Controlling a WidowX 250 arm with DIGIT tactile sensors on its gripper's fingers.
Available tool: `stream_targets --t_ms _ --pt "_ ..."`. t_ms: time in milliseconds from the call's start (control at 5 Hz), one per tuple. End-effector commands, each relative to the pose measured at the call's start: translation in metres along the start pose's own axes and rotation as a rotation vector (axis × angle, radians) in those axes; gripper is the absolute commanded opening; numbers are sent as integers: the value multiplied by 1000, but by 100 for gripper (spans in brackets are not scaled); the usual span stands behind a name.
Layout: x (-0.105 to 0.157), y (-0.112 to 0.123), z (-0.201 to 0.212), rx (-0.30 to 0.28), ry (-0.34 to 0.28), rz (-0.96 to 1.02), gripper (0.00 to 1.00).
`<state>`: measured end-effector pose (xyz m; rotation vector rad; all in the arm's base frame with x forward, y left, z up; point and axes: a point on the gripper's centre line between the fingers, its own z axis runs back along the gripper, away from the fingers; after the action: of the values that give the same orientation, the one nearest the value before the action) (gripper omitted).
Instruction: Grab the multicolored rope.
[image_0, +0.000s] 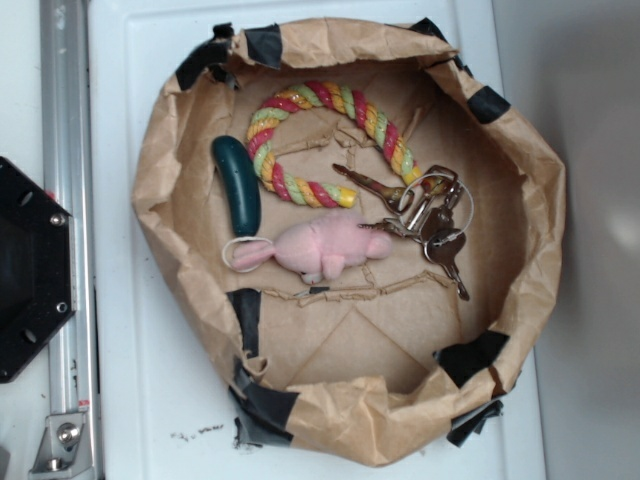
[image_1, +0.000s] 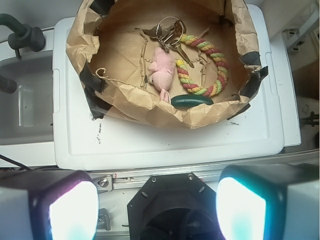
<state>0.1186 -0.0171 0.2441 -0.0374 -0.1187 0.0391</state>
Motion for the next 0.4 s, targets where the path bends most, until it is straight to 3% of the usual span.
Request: stream_targets --t_ms 0,200 --pt "0 0 0 0 0 0 100" --pt "47 4 -21 61 -120 -135 100"
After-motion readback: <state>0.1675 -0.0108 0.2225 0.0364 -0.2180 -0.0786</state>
